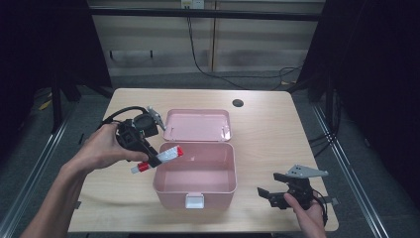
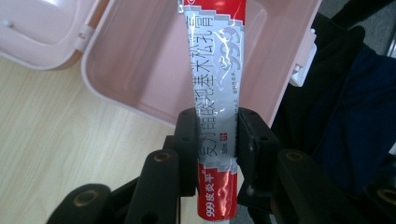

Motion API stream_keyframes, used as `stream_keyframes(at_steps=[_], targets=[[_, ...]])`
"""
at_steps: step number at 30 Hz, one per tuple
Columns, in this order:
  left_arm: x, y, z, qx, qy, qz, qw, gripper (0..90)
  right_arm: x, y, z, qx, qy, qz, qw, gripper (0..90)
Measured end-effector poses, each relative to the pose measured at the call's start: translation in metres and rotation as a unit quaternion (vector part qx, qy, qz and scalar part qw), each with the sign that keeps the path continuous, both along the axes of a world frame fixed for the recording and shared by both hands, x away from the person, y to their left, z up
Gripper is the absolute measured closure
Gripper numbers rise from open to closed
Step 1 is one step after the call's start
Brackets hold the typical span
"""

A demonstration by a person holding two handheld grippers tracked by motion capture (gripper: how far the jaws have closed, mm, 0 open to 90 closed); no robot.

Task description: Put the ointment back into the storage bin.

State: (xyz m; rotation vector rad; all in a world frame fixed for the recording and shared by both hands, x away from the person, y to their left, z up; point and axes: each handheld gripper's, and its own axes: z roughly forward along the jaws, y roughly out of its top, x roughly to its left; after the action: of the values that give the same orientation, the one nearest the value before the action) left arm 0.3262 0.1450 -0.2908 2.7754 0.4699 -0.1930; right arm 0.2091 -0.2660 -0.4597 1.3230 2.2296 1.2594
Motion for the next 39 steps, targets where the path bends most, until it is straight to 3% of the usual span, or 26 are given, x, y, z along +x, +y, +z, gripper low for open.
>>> stream_keyframes(at_steps=[9,10,14,15,25,39], targets=[[-0.002,-0.028,-0.009,0.001,0.007,-0.013,0.9999,70.7,0.0,0.0,0.0,0.001,0.0,0.001,1.0,13.7],[-0.001,-0.035,-0.009,0.005,0.007,-0.026,0.9996,70.7,0.0,0.0,0.0,0.001,0.0,0.001,1.0,13.7],[-0.003,-0.045,-0.012,0.008,0.007,-0.03,0.9995,70.7,0.0,0.0,0.0,0.001,0.0,0.001,1.0,13.7],[-0.003,-0.05,-0.014,0.009,0.005,-0.046,0.9989,70.6,0.0,0.0,0.0,0.001,0.0,0.001,1.0,13.7],[-0.008,-0.075,-0.029,0.017,0.006,-0.065,0.9977,70.7,0.0,0.0,0.0,0.001,0.002,0.003,1.0,13.7],[-0.007,-0.099,-0.061,0.026,0.035,-0.088,0.9952,70.7,0.0,0.001,-0.001,0.003,0.004,0.006,1.0,13.7]])
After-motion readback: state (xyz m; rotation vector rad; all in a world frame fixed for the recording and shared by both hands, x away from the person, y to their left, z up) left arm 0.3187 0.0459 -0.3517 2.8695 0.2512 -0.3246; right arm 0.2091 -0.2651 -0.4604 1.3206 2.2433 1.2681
